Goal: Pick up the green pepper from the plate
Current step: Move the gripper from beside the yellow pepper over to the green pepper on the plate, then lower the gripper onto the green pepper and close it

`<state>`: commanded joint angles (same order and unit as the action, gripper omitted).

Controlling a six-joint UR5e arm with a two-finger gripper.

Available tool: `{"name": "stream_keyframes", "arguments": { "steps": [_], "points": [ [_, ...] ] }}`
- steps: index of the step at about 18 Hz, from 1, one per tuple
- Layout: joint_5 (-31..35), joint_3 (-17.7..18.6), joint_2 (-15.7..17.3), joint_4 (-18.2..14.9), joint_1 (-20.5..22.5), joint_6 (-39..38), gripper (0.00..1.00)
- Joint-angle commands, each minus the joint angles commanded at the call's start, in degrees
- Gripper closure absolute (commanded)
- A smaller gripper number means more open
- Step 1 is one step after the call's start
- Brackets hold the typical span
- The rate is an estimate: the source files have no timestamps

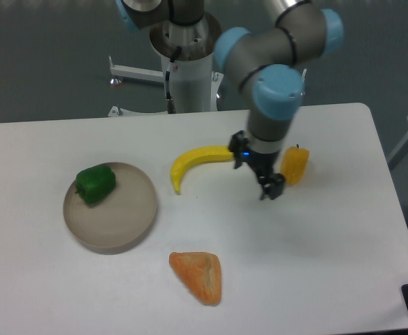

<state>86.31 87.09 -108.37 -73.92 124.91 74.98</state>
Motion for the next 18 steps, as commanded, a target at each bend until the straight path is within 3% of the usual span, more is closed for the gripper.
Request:
{"name": "stream_keyframes", "arguments": {
  "steps": [4,8,18],
  "points": [
    [-0.1,4.0,1.6,0.4,-6.6,-8.9,0.0],
    [0.0,4.1,0.6,0.7,-11.6,-19.9,0.0],
    [-3.2,4.1,-3.9,3.2,-21.1,-32.9,0.0]
  ]
}}
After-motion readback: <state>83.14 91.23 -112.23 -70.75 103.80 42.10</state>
